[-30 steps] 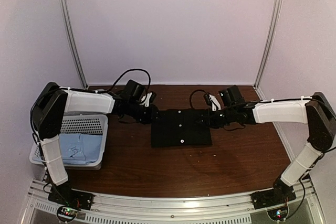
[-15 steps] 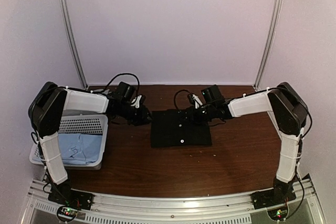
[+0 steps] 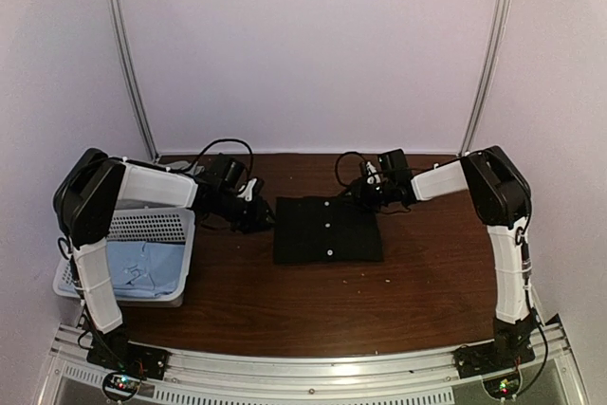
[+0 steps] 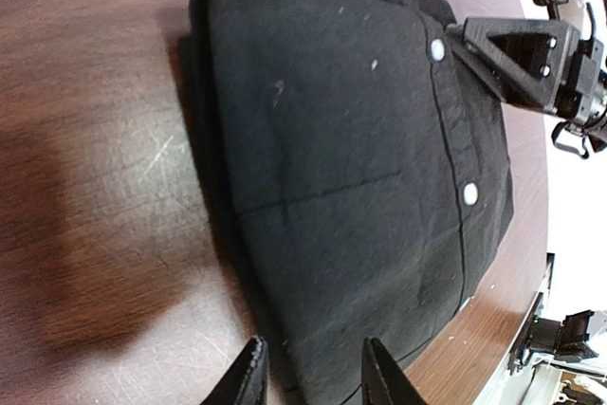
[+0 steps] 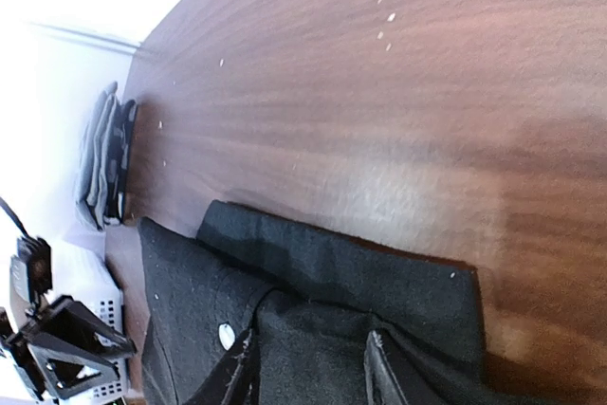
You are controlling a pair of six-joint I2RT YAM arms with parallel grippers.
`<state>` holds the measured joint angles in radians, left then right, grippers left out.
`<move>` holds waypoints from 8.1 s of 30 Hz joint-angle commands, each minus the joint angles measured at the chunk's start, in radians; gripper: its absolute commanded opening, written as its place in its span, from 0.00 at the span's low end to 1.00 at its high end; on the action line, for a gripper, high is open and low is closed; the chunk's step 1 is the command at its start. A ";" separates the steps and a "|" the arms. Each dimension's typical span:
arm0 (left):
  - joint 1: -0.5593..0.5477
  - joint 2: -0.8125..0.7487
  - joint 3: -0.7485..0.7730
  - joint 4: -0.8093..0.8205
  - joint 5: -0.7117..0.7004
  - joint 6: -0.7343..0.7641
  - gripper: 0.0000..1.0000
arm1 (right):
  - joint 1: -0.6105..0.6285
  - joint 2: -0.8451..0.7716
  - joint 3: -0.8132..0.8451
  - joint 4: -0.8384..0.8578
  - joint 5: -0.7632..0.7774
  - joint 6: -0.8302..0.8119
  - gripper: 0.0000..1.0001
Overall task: Fold and stack the long sleeve shirts
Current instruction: Pick up the square-folded shirt from the center of the board, then turn over the square-folded shirt at the center of the board, then move the square-folded shirt to the corner of the board.
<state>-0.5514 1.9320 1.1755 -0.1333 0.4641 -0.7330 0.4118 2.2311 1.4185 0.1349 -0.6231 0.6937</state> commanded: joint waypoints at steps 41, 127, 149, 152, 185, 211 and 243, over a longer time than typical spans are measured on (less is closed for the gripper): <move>-0.067 0.161 0.106 -0.047 -0.104 -0.096 0.00 | -0.033 -0.103 0.021 -0.112 0.015 -0.118 0.45; -0.193 0.351 0.898 -0.338 0.242 0.166 0.10 | -0.070 -0.471 -0.335 0.043 0.105 0.015 0.44; -0.035 0.151 0.430 -0.107 0.046 0.020 0.67 | -0.043 -0.437 -0.336 -0.207 0.221 -0.195 0.55; -0.008 0.138 0.389 -0.128 0.018 0.048 0.67 | -0.035 -0.418 -0.323 -0.225 0.243 -0.211 0.55; -0.055 0.318 0.417 -0.162 -0.160 0.063 0.43 | 0.073 -0.202 -0.185 -0.353 0.362 -0.262 0.28; -0.020 0.171 0.474 -0.336 -0.353 0.156 0.42 | -0.140 -0.390 -0.252 -0.545 0.583 -0.421 0.00; 0.020 0.103 0.438 -0.415 -0.493 0.201 0.43 | -0.264 -0.505 -0.156 -0.633 0.975 -0.423 0.99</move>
<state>-0.5476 2.0792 1.6268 -0.5488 0.0425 -0.5537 0.1463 1.8423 1.2823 -0.5381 0.3115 0.2222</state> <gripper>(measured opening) 0.425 0.952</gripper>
